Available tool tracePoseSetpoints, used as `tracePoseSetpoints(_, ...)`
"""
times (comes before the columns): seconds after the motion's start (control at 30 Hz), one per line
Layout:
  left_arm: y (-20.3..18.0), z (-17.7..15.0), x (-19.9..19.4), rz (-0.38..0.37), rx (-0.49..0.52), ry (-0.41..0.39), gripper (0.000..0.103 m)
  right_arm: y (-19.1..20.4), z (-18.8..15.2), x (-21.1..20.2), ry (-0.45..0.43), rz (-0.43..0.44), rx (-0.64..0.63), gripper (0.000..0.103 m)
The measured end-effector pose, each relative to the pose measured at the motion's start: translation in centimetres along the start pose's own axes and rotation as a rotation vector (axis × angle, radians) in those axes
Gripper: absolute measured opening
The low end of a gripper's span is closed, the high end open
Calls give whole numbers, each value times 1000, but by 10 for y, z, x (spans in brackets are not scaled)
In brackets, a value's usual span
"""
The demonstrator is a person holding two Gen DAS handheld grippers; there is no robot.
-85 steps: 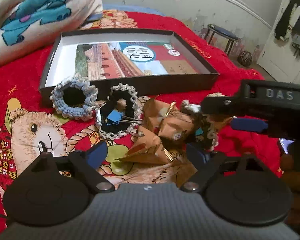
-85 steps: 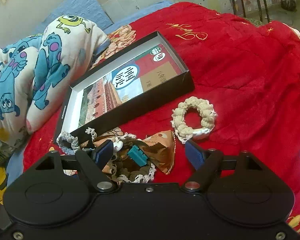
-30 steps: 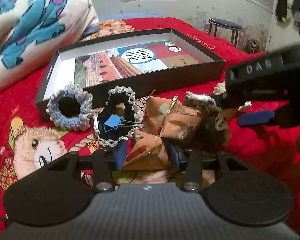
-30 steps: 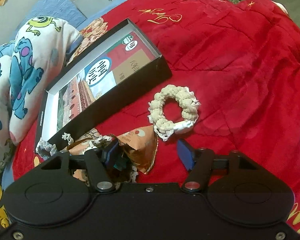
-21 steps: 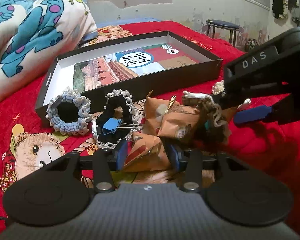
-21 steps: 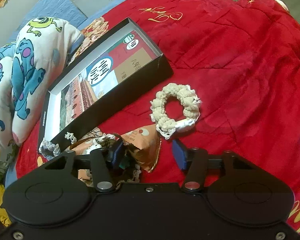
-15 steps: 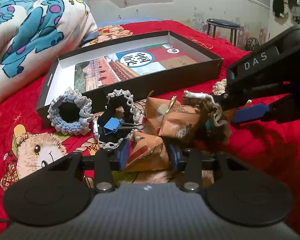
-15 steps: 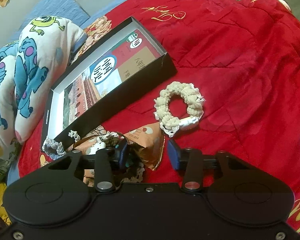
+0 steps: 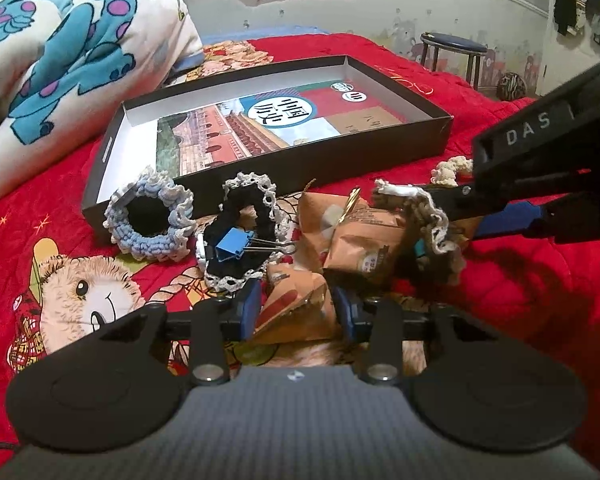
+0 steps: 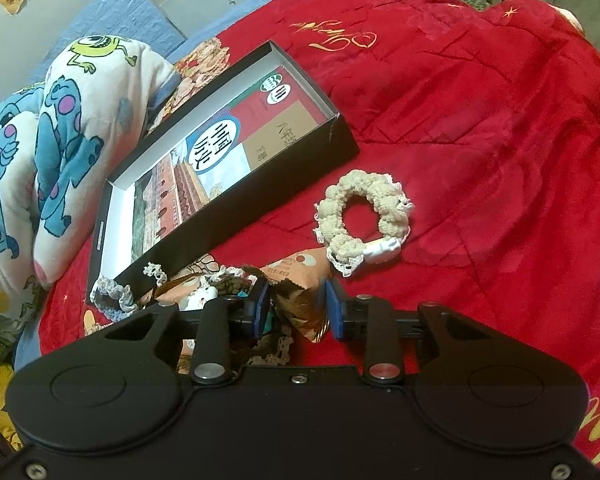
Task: Organize objects
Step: 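Close the right gripper on a brown paper-wrapped snack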
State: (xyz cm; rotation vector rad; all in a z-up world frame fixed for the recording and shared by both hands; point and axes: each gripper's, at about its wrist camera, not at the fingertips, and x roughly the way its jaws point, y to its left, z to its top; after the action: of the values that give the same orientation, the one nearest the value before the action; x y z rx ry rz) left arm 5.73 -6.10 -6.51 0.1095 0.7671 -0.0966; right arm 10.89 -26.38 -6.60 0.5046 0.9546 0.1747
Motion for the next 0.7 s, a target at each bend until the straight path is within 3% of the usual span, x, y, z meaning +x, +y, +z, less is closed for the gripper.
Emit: tracePoseSetpoints(0.7, 20, 5, -6, -6, -102, 48, 39, -7, -1, -24, -60, 29, 42, 24)
